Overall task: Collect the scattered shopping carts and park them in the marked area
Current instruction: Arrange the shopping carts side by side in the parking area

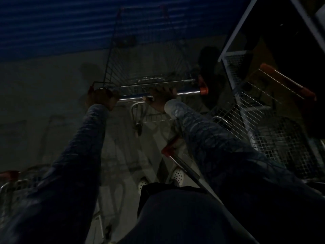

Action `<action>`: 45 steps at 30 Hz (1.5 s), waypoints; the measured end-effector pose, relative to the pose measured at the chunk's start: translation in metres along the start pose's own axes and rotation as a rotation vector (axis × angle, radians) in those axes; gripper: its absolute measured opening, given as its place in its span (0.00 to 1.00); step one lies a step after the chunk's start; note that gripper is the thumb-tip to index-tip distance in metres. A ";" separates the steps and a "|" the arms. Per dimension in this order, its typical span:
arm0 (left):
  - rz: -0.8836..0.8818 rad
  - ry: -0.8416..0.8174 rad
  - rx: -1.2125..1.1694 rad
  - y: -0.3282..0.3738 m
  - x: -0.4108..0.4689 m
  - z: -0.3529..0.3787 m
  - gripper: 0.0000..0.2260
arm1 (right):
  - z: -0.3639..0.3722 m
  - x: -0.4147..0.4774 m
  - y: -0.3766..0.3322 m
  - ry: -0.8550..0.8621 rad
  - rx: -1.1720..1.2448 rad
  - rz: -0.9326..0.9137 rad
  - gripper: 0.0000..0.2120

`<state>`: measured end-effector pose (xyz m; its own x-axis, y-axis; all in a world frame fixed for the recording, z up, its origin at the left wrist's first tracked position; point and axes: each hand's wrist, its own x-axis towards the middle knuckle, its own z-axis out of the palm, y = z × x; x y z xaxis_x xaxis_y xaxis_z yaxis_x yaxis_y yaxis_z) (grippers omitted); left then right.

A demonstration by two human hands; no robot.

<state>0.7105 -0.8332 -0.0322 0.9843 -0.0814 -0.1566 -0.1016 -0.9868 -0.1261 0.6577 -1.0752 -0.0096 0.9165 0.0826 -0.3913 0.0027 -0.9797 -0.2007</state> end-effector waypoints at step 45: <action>0.094 0.066 -0.065 -0.133 0.278 -0.018 0.34 | -0.091 0.287 -0.101 0.006 0.004 0.086 0.29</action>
<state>1.0007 -0.7276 -0.0411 0.9785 -0.1808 -0.0994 -0.1863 -0.9812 -0.0496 0.9573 -0.9688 -0.0196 0.9156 -0.0032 -0.4021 -0.0780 -0.9824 -0.1698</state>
